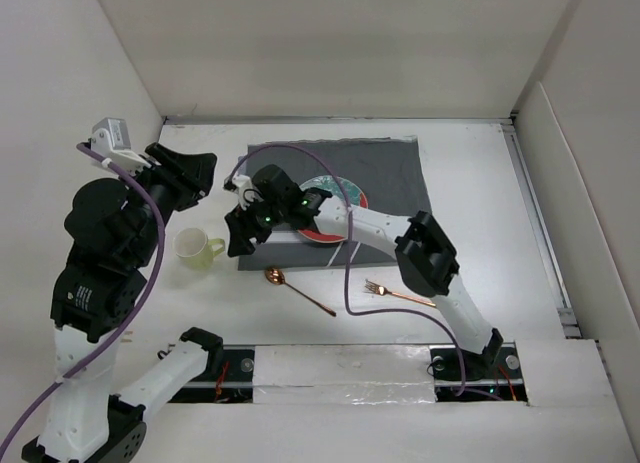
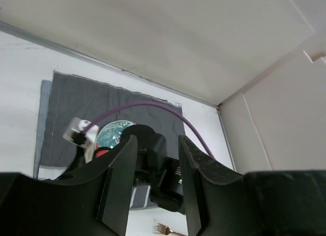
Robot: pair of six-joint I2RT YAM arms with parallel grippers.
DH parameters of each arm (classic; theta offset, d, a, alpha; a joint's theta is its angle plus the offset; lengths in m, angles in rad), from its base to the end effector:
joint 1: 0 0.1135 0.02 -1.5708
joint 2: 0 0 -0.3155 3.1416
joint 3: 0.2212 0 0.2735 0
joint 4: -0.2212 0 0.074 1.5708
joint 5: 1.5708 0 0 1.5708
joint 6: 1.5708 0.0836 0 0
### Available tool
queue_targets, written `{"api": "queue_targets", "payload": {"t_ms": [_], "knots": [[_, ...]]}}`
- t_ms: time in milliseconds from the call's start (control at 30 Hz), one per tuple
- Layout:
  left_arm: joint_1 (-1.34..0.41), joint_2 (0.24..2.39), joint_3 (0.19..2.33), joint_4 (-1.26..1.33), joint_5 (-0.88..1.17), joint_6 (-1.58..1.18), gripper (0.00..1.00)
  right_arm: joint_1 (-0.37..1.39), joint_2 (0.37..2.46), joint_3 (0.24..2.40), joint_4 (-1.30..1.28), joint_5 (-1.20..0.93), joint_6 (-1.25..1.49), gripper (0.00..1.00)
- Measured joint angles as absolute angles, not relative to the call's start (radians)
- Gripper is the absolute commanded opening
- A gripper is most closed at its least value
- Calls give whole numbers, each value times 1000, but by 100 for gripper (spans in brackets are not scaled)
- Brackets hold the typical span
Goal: Set the dinner table for one person
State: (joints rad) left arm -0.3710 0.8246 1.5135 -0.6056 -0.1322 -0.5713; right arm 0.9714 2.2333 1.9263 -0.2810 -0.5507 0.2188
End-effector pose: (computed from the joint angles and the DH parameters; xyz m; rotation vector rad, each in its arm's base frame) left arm 0.1251 -0.0369 0.5742 -0.2608 1.5013 -0.6602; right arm 0.3065 0.5262 0.2583 -1.1789 2.0289 1.2389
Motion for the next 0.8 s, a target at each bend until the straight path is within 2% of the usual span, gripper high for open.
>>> {"api": "queue_targets", "payload": {"t_ms": [467, 633, 800], "knots": [[-371, 843, 1467, -674, -68, -568, 34, 1025, 2540, 2288, -306, -411, 151, 83], [-371, 839, 1438, -712, -66, -550, 34, 1036, 2557, 2303, -305, -408, 134, 77], [-371, 833, 1437, -717, -81, -532, 34, 1048, 2557, 2303, -298, -421, 134, 66]]}}
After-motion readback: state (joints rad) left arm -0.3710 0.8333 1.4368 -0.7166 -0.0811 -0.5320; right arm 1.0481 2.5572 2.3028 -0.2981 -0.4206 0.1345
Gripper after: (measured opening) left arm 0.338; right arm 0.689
